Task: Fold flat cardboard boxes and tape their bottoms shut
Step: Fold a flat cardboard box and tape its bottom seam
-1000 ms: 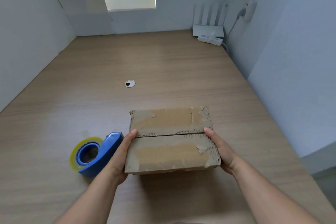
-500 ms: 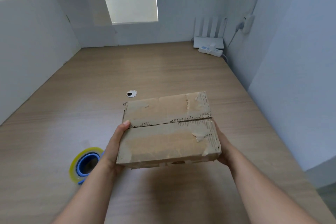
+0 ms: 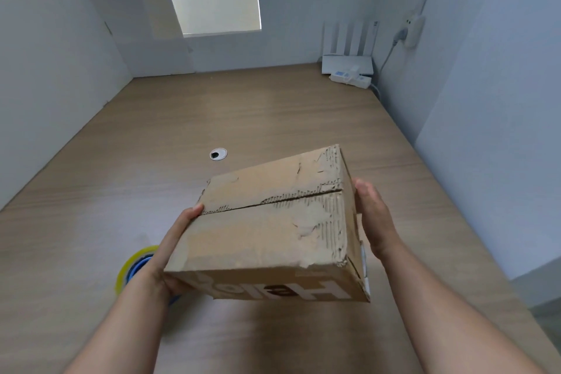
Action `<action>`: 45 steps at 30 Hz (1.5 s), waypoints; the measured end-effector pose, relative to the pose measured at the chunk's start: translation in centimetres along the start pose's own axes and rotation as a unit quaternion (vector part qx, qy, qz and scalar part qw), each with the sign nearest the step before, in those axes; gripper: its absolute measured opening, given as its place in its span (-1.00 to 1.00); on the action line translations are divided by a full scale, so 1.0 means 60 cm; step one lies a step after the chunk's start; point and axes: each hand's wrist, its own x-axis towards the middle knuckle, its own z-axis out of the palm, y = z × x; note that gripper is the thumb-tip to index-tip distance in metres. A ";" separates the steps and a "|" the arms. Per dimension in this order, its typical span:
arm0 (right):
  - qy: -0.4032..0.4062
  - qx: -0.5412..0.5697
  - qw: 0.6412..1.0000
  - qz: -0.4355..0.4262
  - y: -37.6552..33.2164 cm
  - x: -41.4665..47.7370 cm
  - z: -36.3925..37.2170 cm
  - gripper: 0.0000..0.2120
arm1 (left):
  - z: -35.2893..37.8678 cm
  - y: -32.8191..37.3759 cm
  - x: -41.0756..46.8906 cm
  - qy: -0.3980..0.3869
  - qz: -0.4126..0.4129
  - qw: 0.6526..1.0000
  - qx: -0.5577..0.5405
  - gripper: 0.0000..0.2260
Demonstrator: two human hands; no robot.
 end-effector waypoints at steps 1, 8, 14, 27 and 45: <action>-0.024 0.007 1.000 0.017 -0.002 -0.002 0.001 -0.59 | 0.003 0.001 0.002 0.001 0.008 1.000 -0.005 -0.52; -0.205 0.137 0.951 0.185 0.010 -0.026 0.003 -0.37 | 0.040 -0.034 0.032 0.065 0.062 0.995 0.039 -0.51; -0.233 0.119 0.927 0.268 0.051 -0.029 -0.014 -0.23 | 0.023 -0.100 0.061 0.138 0.038 0.987 0.079 -0.54; -0.094 -0.267 0.956 0.078 0.027 -0.025 0.009 -0.52 | 0.051 -0.095 0.085 0.238 0.137 0.882 0.383 -0.52; -0.093 -0.539 0.826 -0.137 0.023 -0.054 0.050 -0.27 | 0.050 -0.113 0.061 0.192 0.269 0.619 0.712 -0.09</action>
